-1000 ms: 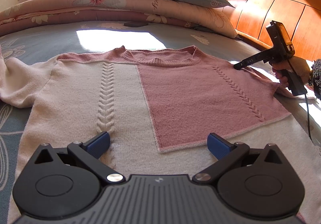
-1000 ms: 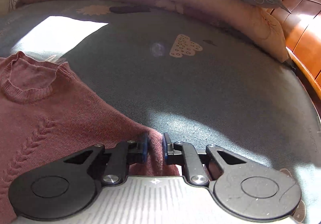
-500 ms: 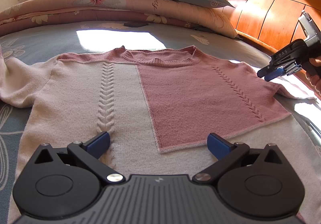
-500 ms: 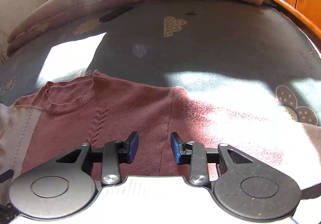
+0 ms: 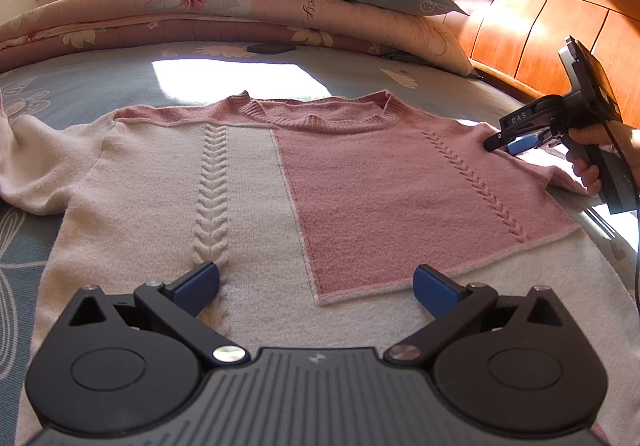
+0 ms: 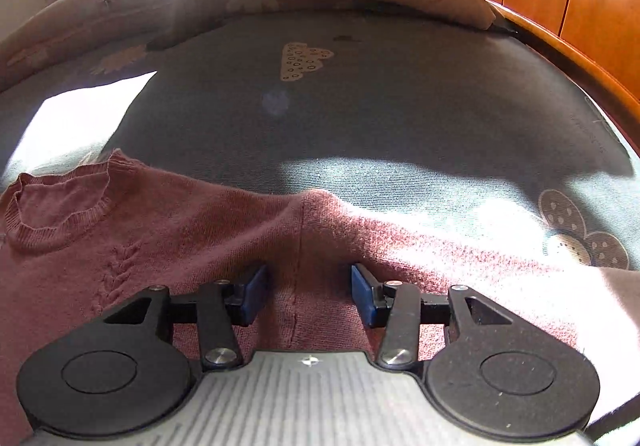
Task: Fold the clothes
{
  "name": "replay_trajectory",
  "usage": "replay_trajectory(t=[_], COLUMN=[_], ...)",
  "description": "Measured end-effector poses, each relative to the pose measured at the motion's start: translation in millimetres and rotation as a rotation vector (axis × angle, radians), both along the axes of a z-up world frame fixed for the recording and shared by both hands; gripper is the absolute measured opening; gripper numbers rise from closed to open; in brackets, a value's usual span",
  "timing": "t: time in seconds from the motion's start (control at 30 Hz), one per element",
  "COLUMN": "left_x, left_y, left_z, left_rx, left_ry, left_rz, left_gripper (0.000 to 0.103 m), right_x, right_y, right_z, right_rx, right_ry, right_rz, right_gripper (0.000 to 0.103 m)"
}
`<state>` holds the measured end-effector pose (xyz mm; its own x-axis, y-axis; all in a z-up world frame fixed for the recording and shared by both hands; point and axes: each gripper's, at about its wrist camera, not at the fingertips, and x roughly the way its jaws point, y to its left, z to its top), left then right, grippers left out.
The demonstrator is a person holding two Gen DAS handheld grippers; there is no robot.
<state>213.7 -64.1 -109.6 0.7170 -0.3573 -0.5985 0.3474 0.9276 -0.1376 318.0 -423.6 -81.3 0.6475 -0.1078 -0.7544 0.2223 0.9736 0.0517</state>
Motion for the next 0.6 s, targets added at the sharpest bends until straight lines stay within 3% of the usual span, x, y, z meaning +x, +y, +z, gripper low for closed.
replay_trajectory(t=[0.17, 0.33, 0.4, 0.47, 0.6], left_x=[-0.3, -0.3, -0.3, -0.1, -0.6], left_y=[-0.2, -0.1, -0.3, 0.2, 0.9], left_z=[0.1, 0.1, 0.3, 0.4, 0.5], left_rx=[0.001, 0.001, 0.002, 0.0, -0.004], left_ry=[0.0, 0.0, 0.0, 0.001, 0.002], left_rz=[0.0, 0.0, 0.0, 0.0, -0.001], left_gripper=[0.102, 0.102, 0.102, 0.102, 0.102], right_x=[-14.1, 5.8, 20.7, 30.8, 46.0], right_y=[2.7, 10.3, 12.5, 13.0, 3.9], right_z=[22.6, 14.1, -1.5, -10.7, -6.6], right_rx=[0.052, 0.118, 0.072, -0.017, 0.003], right_ry=[-0.074, -0.049, -0.009, -0.041, -0.059], right_rz=[-0.014, 0.006, -0.014, -0.01, -0.068], right_gripper=[0.051, 0.051, 0.051, 0.051, 0.051])
